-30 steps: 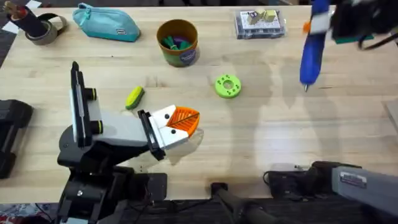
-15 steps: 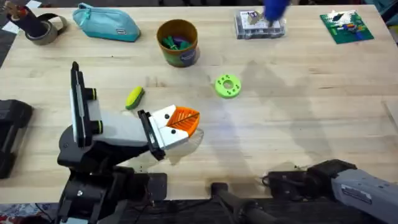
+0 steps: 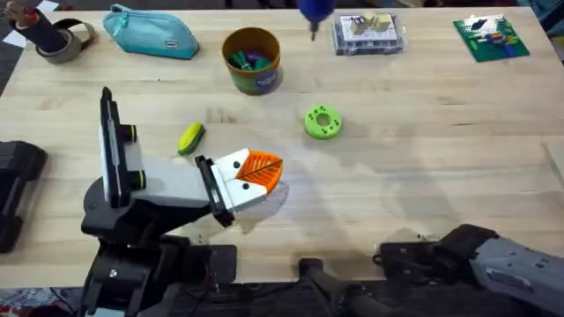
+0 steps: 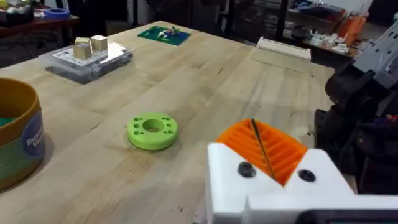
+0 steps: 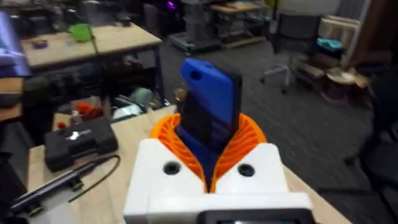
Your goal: Pick up the gripper from the table and insert it into the empty holder that is missing its gripper. Then pick up a screw, insert it into the mounting hole, and use the screwdriver to tighten it. Finally, clean up the table by picking up the vegetable and placing it into the bucket.
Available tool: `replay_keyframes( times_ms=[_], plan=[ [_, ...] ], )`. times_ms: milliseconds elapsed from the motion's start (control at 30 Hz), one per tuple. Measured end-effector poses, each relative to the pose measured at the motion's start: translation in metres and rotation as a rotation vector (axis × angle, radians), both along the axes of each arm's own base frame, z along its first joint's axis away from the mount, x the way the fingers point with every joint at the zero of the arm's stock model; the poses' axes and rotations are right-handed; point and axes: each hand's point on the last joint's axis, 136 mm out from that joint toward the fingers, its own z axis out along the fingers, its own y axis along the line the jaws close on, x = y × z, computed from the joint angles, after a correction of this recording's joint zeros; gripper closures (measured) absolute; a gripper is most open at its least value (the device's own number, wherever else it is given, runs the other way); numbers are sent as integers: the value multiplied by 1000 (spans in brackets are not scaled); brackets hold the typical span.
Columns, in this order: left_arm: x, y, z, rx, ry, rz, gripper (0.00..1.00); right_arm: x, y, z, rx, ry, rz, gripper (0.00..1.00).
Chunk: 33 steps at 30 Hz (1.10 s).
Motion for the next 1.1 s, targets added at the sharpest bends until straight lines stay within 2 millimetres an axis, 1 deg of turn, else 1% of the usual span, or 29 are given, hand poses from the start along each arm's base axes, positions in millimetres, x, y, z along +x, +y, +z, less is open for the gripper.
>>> replay_keyframes(
  times_ms=[100,167,333,467,600,667,900,1100],
  plan=[
    [0,0,0,0,0,0,994,-16,13,11,24,-51,90,976],
    [0,0,0,0,0,0,994,-24,22,14,32,-65,141,976],
    [0,0,0,0,0,0,994,-39,48,9,34,-65,254,976],
    [0,0,0,0,0,0,994,-47,63,5,34,-62,311,976],
    [0,0,0,0,0,0,994,-58,71,11,71,-119,348,976],
    [0,0,0,0,0,0,994,-62,74,10,99,-145,365,976],
    [0,0,0,0,0,0,994,-67,81,-16,113,-101,426,976],
    [0,0,0,0,0,0,994,-78,82,-17,111,-107,488,976]
  ],
)
